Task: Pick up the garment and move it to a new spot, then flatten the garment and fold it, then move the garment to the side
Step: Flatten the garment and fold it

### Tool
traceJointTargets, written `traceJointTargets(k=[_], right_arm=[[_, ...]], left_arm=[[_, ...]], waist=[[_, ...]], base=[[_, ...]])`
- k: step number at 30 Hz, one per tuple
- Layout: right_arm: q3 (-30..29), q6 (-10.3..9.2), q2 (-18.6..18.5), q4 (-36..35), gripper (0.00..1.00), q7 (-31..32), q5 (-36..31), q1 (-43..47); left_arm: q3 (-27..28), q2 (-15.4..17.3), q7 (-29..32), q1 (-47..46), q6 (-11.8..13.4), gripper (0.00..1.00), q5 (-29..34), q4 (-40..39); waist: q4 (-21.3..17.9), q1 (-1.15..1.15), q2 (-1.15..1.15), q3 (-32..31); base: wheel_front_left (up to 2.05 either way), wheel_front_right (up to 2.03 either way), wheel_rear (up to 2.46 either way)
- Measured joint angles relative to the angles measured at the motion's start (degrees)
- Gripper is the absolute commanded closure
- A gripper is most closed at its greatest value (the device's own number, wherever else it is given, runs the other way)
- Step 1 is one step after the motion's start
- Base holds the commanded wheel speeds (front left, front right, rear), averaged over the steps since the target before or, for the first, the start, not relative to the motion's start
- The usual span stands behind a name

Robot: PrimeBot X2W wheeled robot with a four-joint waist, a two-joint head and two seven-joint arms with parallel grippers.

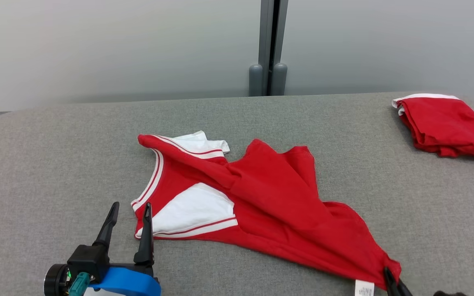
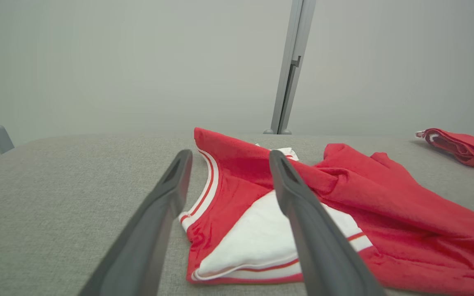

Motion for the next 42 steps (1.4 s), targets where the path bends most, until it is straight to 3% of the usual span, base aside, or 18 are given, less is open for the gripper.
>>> traceJointTargets(k=[4,5,7,8,9,17,22,35,42], right_arm=[[-0.5,0.00,1.0,-0.9,1.00,0.0,0.0,3.4],[-0.8,0.00,1.4,-1.2,0.96,0.0,0.0,3.7],[-1.0,0.00,1.8,-1.7,0.77,0.0,-0.2,4.0],[-1.2,0.00,1.9,-2.2,0.58,0.0,-0.7,4.0],[-1.4,0.00,1.9,-2.7,0.00,0.0,-1.1,4.0],[-4.5,0.00,1.8,-10.3,0.00,0.0,-3.2,0.4],[-3.1,-0.01,1.7,-12.6,0.00,0.0,-4.7,-2.9],[0.8,0.00,3.3,-6.6,0.00,0.0,-7.2,-7.2],[0.7,0.00,3.4,-5.6,0.00,0.0,-7.1,-8.0]], left_arm=[[0.0,0.0,0.0,0.2,0.0,0.00,-0.1,0.1],[0.0,0.0,0.0,0.2,0.0,0.00,-0.1,0.1],[0.0,0.0,0.0,0.4,0.0,0.00,-0.2,0.1],[0.0,0.0,0.0,0.5,0.0,0.00,-0.3,0.1],[0.0,0.0,0.0,0.6,0.0,0.00,-0.4,0.1],[0.1,0.0,0.0,0.7,0.0,0.00,-0.3,0.1],[0.3,0.0,0.0,0.7,-0.2,0.00,-0.3,0.1],[0.1,0.2,0.0,0.0,-0.2,0.00,0.0,0.7],[-3.9,3.4,0.0,-4.3,-0.2,0.00,-1.2,4.5]], waist=[[-0.2,0.01,0.00,-0.3],[-0.2,0.01,0.00,-0.4],[-0.3,0.00,0.00,-0.6],[-0.3,0.00,0.00,-0.7],[-0.4,0.00,0.00,-0.8],[-0.4,0.01,0.00,-0.9],[-0.2,0.01,0.00,-0.8],[0.6,0.01,0.00,0.2],[-0.2,0.01,0.00,1.5]], base=[[0.00,0.00,0.00],[0.00,0.00,0.00],[0.00,0.00,0.00],[0.00,0.00,0.00],[0.00,0.00,0.00],[0.00,0.00,0.00],[0.00,0.00,0.00],[0.00,0.00,0.00],[0.00,0.00,0.00]])
